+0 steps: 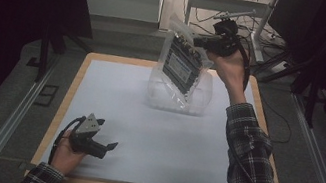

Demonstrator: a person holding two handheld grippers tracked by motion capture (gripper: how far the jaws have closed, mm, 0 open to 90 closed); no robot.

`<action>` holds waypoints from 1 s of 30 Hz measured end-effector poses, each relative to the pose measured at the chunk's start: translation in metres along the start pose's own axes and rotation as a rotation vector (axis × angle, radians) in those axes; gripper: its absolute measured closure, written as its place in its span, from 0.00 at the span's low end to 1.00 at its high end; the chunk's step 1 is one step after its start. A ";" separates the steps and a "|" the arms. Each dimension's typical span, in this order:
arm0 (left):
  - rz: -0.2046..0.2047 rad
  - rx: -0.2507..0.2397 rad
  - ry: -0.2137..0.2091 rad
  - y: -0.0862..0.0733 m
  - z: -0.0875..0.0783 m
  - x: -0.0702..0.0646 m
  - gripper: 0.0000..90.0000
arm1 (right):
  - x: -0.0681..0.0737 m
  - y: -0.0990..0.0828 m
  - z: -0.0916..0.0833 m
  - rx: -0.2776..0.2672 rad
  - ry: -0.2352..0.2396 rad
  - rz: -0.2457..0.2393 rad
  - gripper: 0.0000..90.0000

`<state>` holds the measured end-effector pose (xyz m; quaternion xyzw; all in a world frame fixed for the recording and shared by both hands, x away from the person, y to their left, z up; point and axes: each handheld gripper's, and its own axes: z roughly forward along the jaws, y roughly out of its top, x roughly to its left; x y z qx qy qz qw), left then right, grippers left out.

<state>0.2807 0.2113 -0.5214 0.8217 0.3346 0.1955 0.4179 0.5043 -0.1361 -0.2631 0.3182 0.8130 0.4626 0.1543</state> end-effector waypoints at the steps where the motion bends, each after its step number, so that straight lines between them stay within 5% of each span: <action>1: 0.000 0.000 0.000 0.000 0.000 0.000 0.05 | -0.002 0.001 0.002 -0.003 0.000 -0.002 0.99; 12: 0.001 -0.001 -0.002 0.000 0.000 -0.001 0.05 | -0.013 -0.004 0.031 0.017 -0.038 -0.013 0.99; 30: 0.007 0.006 -0.004 0.000 0.001 -0.002 0.05 | -0.015 -0.026 0.070 0.075 -0.024 0.014 0.99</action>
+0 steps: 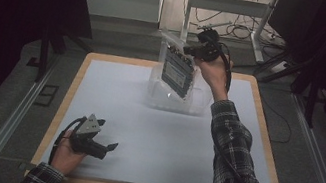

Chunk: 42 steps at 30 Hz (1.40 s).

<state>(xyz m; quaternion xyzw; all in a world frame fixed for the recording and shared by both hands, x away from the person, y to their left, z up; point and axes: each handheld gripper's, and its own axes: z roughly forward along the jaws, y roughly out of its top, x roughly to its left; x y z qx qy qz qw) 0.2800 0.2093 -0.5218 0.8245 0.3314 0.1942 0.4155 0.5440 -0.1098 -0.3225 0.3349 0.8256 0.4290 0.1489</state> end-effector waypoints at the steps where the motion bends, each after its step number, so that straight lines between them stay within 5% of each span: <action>1: 0.001 0.001 0.000 0.000 0.000 0.000 0.05 | 0.000 0.000 0.001 0.003 -0.002 0.005 0.99; 14: 0.011 0.009 -0.001 0.000 0.001 -0.001 0.06 | -0.019 -0.012 0.001 -0.017 -0.008 0.082 0.97; 32: 0.002 -0.006 -0.008 0.001 0.000 -0.001 0.05 | -0.026 -0.021 -0.019 -0.074 -0.069 0.043 0.63; 42: -0.015 -0.036 -0.099 0.001 0.000 -0.001 0.01 | -0.019 -0.026 -0.030 -0.077 -0.060 0.002 0.40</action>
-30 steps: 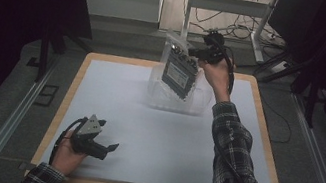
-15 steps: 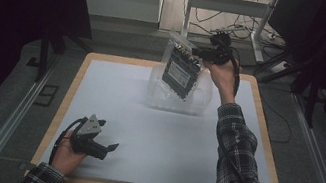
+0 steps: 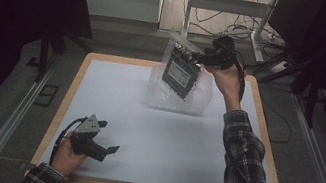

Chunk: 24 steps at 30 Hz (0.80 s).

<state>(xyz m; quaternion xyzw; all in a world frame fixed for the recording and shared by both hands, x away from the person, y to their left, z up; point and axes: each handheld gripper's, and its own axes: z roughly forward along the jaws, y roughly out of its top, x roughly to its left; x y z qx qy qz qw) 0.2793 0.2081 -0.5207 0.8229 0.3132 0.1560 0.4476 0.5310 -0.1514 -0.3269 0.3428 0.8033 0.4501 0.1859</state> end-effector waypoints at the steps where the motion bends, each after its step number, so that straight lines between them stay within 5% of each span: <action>1: 0.001 -0.001 -0.004 0.000 0.000 0.000 0.01 | 0.001 -0.001 -0.001 0.004 -0.002 -0.007 0.39; 11: -0.046 -0.040 -0.039 0.000 -0.003 0.004 0.01 | 0.004 -0.013 -0.011 -0.003 0.002 -0.032 0.28; 24: -0.017 -0.043 -0.014 0.001 -0.003 0.001 0.01 | 0.012 -0.026 -0.024 -0.009 0.020 -0.052 0.17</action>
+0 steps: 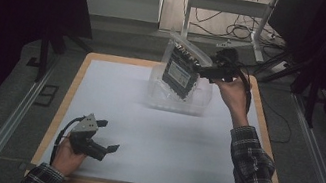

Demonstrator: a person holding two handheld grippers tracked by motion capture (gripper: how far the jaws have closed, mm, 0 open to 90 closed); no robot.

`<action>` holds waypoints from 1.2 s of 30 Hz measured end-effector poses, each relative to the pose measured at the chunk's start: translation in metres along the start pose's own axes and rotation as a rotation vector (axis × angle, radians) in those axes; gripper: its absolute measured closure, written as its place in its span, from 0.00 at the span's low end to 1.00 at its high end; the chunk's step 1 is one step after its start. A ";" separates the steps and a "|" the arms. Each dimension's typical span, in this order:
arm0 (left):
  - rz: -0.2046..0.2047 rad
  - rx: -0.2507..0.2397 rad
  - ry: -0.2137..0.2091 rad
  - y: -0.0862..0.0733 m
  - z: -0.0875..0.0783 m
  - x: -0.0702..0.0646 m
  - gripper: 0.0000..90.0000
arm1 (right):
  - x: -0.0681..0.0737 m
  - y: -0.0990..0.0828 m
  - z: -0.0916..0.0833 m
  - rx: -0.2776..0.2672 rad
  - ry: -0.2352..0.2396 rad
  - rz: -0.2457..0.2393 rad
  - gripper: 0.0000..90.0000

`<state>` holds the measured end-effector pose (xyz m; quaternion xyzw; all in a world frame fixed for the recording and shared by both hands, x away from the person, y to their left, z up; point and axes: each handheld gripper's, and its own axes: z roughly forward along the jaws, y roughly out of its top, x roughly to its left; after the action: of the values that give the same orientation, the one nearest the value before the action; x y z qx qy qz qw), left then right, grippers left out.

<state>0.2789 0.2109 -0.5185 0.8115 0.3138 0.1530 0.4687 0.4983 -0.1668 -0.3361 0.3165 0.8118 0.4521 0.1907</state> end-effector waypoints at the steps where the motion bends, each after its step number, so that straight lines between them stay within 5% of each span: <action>1: 0.004 0.006 0.001 0.000 0.001 -0.001 0.01 | 0.001 -0.001 -0.001 -0.002 0.004 0.000 0.17; 36: 0.028 0.038 0.013 0.000 0.004 -0.004 0.01 | 0.027 -0.064 -0.012 0.007 0.005 -0.016 0.05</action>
<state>0.2781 0.2049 -0.5202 0.8236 0.3083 0.1587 0.4489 0.4491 -0.1807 -0.3855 0.3093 0.8164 0.4486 0.1914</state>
